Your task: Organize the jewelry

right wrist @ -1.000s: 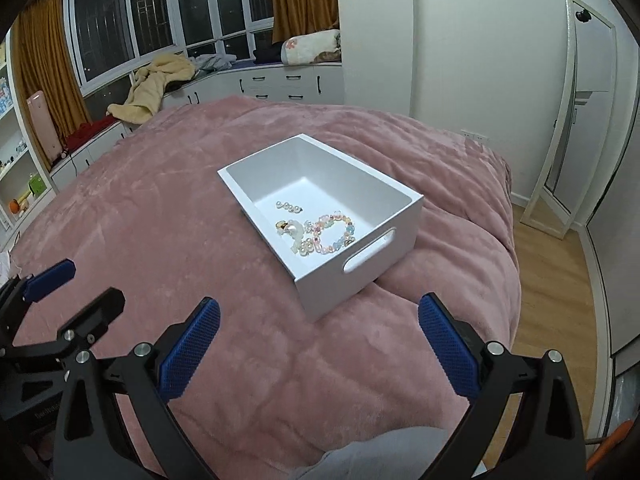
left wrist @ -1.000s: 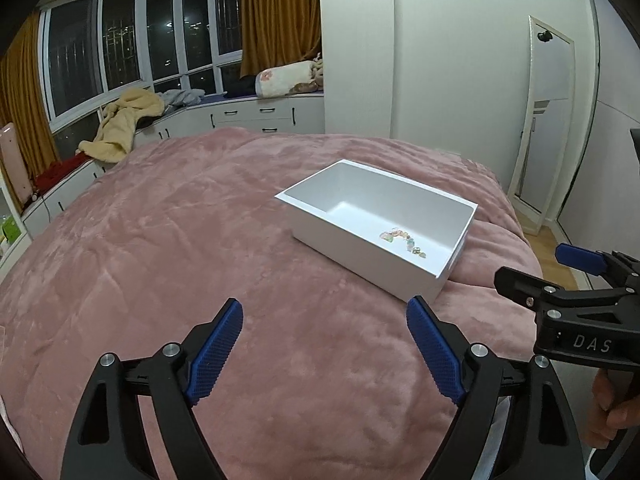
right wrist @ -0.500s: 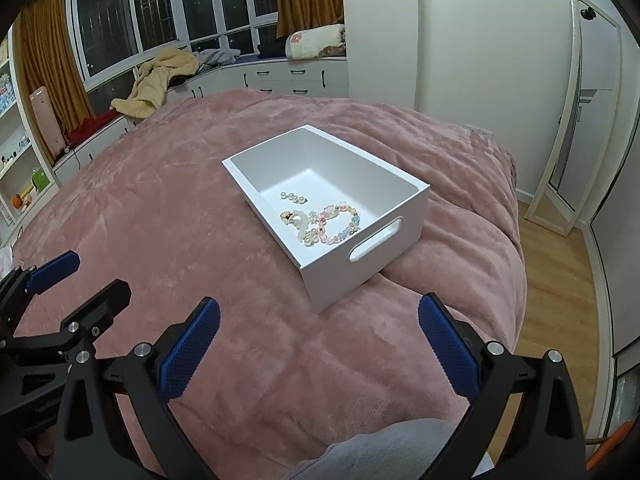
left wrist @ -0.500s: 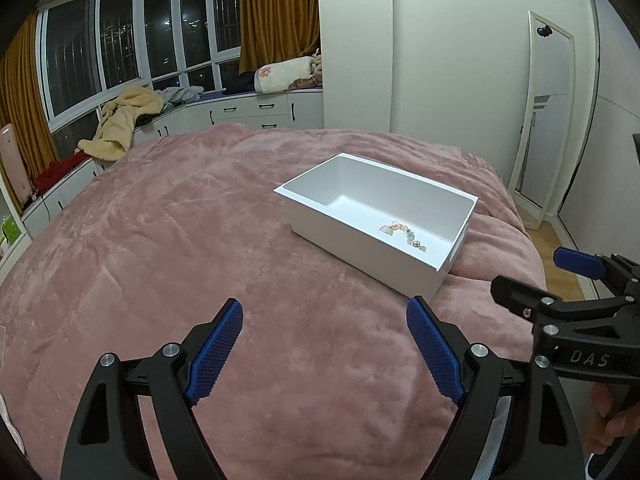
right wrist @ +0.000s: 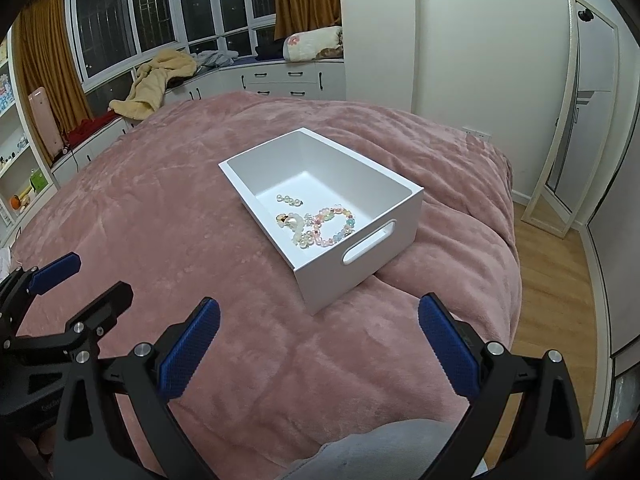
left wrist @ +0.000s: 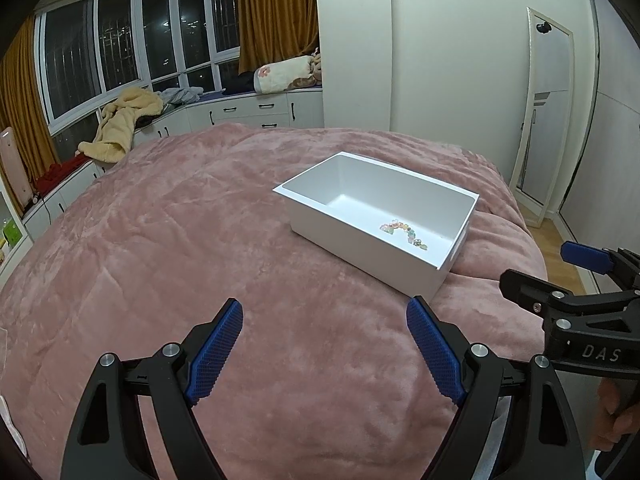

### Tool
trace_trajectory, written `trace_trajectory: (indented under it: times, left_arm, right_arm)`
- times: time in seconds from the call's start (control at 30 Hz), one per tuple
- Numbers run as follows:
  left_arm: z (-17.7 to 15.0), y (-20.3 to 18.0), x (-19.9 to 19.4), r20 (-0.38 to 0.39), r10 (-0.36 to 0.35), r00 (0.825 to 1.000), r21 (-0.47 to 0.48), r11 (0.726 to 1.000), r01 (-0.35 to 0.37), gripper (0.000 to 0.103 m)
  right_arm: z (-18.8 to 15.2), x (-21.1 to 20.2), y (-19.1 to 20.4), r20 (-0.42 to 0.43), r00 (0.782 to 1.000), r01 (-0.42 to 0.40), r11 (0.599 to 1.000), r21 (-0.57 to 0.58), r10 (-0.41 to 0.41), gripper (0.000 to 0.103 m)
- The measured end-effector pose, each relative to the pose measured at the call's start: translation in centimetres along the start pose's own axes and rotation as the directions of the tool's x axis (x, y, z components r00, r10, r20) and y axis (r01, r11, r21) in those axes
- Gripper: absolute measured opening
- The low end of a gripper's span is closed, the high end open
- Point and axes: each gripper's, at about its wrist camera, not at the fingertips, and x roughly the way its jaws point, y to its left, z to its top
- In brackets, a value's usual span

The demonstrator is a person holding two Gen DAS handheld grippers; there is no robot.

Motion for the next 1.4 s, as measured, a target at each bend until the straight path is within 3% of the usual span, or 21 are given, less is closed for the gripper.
trace_trajectory:
  times: [1.4]
  left_arm:
    - [0.4,-0.2,0.5,-0.001,0.017,1.000,0.021,1.000,-0.017,0.088]
  right_arm:
    - [0.1,-0.1,-1.4,0.002,1.000,0.006,1.000,0.018,-0.006,0.098]
